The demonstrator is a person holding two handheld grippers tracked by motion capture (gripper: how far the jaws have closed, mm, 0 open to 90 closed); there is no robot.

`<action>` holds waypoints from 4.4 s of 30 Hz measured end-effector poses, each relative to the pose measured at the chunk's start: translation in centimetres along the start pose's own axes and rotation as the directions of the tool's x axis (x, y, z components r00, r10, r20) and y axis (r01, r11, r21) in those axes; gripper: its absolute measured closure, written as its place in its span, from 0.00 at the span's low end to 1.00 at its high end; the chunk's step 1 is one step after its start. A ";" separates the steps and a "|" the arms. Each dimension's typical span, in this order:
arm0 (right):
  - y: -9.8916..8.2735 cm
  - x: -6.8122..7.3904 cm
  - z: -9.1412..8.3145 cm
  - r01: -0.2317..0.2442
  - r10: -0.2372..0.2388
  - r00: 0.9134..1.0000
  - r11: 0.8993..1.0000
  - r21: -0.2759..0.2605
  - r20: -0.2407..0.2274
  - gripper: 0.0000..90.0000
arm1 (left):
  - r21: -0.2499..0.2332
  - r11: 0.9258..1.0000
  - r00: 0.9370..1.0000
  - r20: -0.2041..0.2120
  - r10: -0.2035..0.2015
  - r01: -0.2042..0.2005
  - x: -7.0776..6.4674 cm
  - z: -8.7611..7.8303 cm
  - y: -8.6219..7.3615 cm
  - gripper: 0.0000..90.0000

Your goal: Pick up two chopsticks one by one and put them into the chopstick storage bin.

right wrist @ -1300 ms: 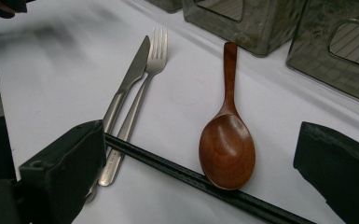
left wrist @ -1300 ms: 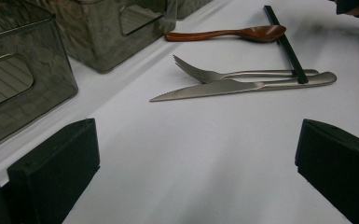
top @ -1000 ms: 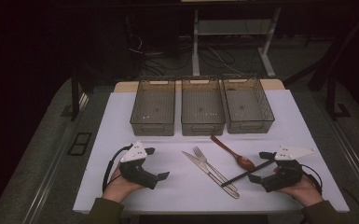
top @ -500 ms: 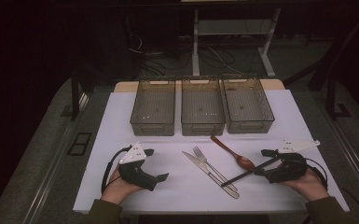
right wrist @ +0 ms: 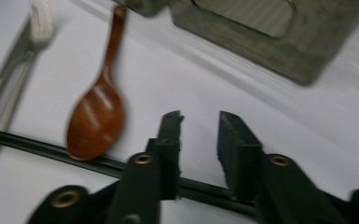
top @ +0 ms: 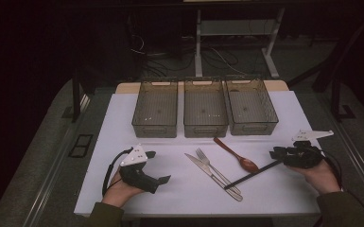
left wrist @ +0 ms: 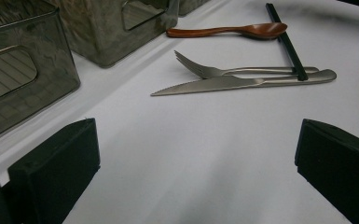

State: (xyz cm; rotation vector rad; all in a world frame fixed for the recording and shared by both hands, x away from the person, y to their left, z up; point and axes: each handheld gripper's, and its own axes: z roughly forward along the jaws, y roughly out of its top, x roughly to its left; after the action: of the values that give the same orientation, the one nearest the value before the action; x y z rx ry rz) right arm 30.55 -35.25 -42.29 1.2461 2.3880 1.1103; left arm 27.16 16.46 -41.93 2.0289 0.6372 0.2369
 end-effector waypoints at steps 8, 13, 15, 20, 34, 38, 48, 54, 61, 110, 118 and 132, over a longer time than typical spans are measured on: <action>-0.6 -2.1 0.6 -0.032 0.025 0.996 0.996 0.081 0.084 0.96 | -0.004 1.000 1.000 -0.001 -0.003 0.003 0.0 0.0 -0.1 0.00; -0.8 -2.9 0.8 -0.049 0.039 0.994 0.994 0.101 0.107 0.99 | 0.000 1.000 1.000 -0.001 -0.003 0.003 0.1 0.0 -0.1 0.00; -0.9 -3.0 0.8 -0.058 0.045 0.992 0.992 0.113 0.114 0.99 | 0.000 1.000 1.000 0.000 -0.004 0.004 0.1 0.0 -0.1 0.00; -1.1 -3.1 0.9 -0.062 0.046 0.991 0.990 0.126 0.123 0.99 | 0.001 1.000 1.000 0.003 -0.005 0.005 0.0 0.0 -0.1 0.00; -1.3 -3.1 0.9 -0.062 0.043 0.991 0.987 0.146 0.127 0.99 | 0.005 1.000 1.000 0.010 -0.004 0.004 0.0 0.1 -0.2 0.00; -1.5 -3.1 0.6 -0.072 0.054 0.991 0.987 0.147 0.126 0.99 | 0.006 1.000 1.000 0.011 -0.005 0.005 0.0 0.1 -0.1 0.00; -2.0 -2.8 0.1 -0.070 0.050 0.991 0.985 0.156 0.126 0.99 | 0.008 1.000 1.000 0.011 -0.004 0.004 0.0 0.1 -0.1 0.00; -2.3 -2.6 -0.2 -0.071 0.051 0.991 0.985 0.159 0.125 0.99 | 0.009 1.000 1.000 0.011 -0.005 0.005 -0.1 0.2 -0.1 0.00; -2.4 -2.2 -0.4 -0.069 0.047 0.991 0.982 0.176 0.126 0.99 | 0.009 1.000 1.000 0.012 -0.005 0.005 -0.1 0.1 -0.1 0.00; -0.6 2.3 -2.2 0.259 -0.246 0.966 0.941 0.219 -0.085 0.64 | 0.010 1.000 1.000 0.013 -0.002 0.002 -0.1 0.2 -0.1 0.00; 0.7 4.5 -0.4 0.401 -0.350 0.911 0.878 0.263 -0.218 0.62 | 0.011 1.000 1.000 0.016 -0.007 0.006 -0.1 0.3 -0.1 0.00; 0.8 6.3 1.7 0.549 -0.457 0.827 0.783 0.293 -0.327 0.65 | 0.013 1.000 1.000 0.015 -0.004 0.004 -0.2 0.3 -0.1 0.00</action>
State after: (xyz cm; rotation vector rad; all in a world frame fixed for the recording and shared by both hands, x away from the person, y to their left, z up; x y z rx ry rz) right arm 28.04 -29.22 -42.08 0.4802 2.9682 0.6769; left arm 27.09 16.22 -42.13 2.0400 0.6349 0.2158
